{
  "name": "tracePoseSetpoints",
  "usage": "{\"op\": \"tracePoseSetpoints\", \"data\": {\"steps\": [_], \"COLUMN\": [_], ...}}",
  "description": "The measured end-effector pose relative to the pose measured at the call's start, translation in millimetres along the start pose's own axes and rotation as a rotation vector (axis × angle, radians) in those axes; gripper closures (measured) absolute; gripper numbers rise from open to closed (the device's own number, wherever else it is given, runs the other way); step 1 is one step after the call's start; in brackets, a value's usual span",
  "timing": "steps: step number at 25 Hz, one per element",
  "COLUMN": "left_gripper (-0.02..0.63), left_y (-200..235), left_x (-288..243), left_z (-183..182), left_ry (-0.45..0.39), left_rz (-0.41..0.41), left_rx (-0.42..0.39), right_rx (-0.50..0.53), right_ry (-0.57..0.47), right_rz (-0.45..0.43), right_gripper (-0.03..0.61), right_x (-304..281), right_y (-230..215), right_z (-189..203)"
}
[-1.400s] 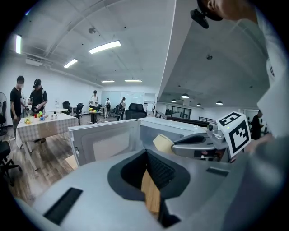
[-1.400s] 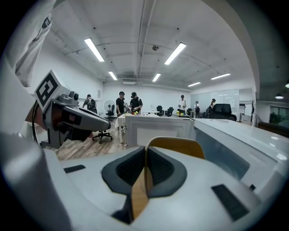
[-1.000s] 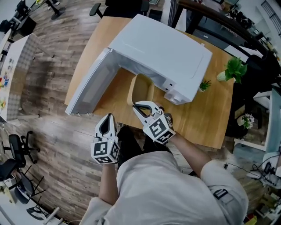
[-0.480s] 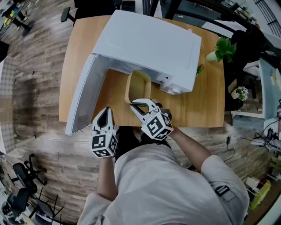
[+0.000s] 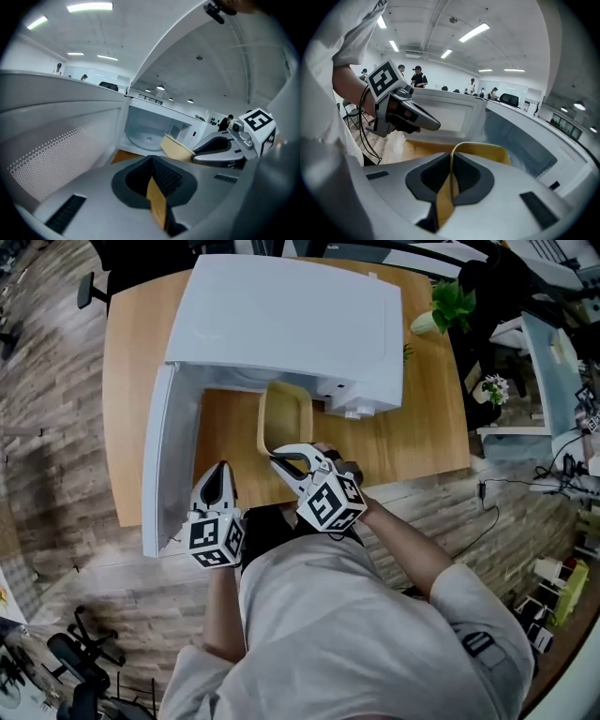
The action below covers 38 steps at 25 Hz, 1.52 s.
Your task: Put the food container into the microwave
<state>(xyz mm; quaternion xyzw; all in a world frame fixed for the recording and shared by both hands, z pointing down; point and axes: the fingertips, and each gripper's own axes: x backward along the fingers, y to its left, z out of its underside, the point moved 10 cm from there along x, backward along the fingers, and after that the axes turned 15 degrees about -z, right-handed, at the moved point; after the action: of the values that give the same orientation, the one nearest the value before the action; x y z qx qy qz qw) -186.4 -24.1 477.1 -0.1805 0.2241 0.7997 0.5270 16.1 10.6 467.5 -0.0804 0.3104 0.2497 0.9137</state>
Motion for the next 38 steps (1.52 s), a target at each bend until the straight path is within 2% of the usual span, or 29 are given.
{"op": "tracePoseSetpoints", "data": {"steps": [9,17,27,38], "left_gripper": [0.601,0.601,0.601,0.601], "left_y": [2.9,15.1,18.3,15.1], "left_x": [-25.9,-31.7,-36.7,-41.4], "left_z": [1.4,10.0,10.9,16.5], "left_ry": [0.010,0.025,0.020,0.032], "left_rz": [0.119,0.198,0.197,0.156], "left_rx": [-0.076,-0.099,-0.120,-0.096], "right_rx": [0.016,0.036,0.052,0.087], "right_ry": [0.061,0.125,0.131,0.150], "right_rz": [0.035,0.091,0.139,0.102], "right_gripper": [0.549,0.548,0.548,0.548], "right_x": [-11.7,-15.2,-19.8,-34.7], "right_y": [2.7,4.9,-7.3,-25.6], "right_z": [-3.4,-10.2,-11.7,-14.1]}}
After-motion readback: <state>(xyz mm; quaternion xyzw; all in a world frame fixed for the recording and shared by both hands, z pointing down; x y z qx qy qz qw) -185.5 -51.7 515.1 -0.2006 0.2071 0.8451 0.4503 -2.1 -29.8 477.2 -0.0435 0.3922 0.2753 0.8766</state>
